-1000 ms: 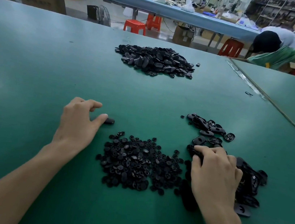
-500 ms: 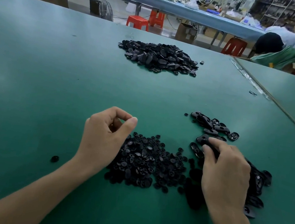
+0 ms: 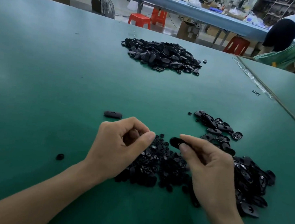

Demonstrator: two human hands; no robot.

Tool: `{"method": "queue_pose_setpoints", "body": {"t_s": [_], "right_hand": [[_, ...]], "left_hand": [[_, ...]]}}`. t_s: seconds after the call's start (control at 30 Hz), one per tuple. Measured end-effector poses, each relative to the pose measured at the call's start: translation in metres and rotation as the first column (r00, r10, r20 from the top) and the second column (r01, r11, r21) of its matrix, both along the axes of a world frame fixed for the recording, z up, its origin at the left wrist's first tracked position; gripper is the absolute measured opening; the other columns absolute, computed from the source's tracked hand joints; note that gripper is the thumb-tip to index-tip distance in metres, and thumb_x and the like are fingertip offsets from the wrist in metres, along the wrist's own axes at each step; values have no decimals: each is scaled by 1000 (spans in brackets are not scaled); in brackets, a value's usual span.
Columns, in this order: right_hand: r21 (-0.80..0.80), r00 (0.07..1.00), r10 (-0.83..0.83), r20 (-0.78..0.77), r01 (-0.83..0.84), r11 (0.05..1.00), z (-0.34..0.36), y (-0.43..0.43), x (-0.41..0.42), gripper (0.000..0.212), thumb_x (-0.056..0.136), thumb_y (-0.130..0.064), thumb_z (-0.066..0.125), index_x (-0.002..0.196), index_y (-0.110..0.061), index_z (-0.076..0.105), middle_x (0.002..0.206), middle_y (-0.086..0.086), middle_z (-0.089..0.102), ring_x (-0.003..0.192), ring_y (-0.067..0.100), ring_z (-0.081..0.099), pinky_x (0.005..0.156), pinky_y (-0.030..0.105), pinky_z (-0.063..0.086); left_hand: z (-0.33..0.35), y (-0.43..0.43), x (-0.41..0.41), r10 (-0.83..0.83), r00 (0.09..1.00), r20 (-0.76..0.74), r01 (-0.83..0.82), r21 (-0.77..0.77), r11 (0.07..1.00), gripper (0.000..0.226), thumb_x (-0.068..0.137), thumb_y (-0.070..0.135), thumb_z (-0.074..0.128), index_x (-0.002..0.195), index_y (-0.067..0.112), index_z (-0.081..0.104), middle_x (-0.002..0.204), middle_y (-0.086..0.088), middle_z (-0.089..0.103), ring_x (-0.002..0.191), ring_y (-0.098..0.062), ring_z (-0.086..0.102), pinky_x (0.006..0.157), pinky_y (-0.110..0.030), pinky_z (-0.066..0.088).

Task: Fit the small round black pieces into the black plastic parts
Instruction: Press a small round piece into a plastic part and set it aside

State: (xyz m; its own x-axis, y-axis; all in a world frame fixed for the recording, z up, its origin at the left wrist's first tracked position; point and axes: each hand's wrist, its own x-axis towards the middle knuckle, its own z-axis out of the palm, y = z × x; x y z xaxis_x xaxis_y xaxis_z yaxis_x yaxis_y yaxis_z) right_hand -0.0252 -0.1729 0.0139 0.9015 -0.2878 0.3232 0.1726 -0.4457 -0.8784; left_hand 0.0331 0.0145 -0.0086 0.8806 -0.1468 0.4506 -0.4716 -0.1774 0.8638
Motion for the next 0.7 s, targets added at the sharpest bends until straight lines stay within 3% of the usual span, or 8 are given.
{"method": "queue_pose_setpoints", "body": {"t_s": [0.13, 0.23, 0.4, 0.57, 0.7], "right_hand": [[240, 991, 132, -36, -119, 963, -6, 11, -2, 29, 88, -4, 70, 94, -31, 78, 82, -3, 76, 71, 6, 69, 61, 14, 51], [333, 982, 188, -34, -167, 928, -7, 14, -4, 28, 88, -5, 69, 97, -31, 76, 83, 0, 76, 72, 7, 70, 61, 14, 51], [371, 979, 202, -38, -174, 912, -10, 19, -5, 25, 89, -4, 69, 98, -27, 75, 88, 3, 77, 77, 14, 73, 63, 16, 52], [273, 989, 144, -26, -132, 953, -12, 22, -5, 24, 87, -6, 72, 92, -28, 77, 80, 1, 76, 74, 14, 73, 65, 18, 54], [171, 996, 86, -3, -84, 982, -10, 24, -7, 21, 89, -11, 71, 91, -31, 78, 75, -2, 74, 68, 10, 69, 62, 19, 53]], "left_hand": [[1, -1, -4, -40, 999, 20, 37, 129, 991, 28, 78, 53, 65, 97, 35, 73, 71, 19, 69, 46, 4, 50, 51, -6, 35], [1, -1, -4, -68, 998, 12, 66, 135, 989, 26, 79, 50, 66, 99, 36, 74, 75, 21, 70, 46, 3, 52, 51, -7, 37], [1, -2, -3, -121, 991, -50, 123, 28, 992, 13, 83, 25, 69, 93, 32, 74, 72, 17, 72, 50, 0, 57, 50, -16, 45], [1, -2, -3, -130, 988, -85, 128, -29, 991, 3, 79, 25, 72, 81, 27, 72, 64, 14, 67, 47, -4, 50, 45, -19, 40], [3, -2, -3, -127, 990, -59, 125, -33, 992, 17, 80, 26, 74, 95, 34, 71, 69, 16, 67, 47, 0, 45, 47, -15, 38]]}}
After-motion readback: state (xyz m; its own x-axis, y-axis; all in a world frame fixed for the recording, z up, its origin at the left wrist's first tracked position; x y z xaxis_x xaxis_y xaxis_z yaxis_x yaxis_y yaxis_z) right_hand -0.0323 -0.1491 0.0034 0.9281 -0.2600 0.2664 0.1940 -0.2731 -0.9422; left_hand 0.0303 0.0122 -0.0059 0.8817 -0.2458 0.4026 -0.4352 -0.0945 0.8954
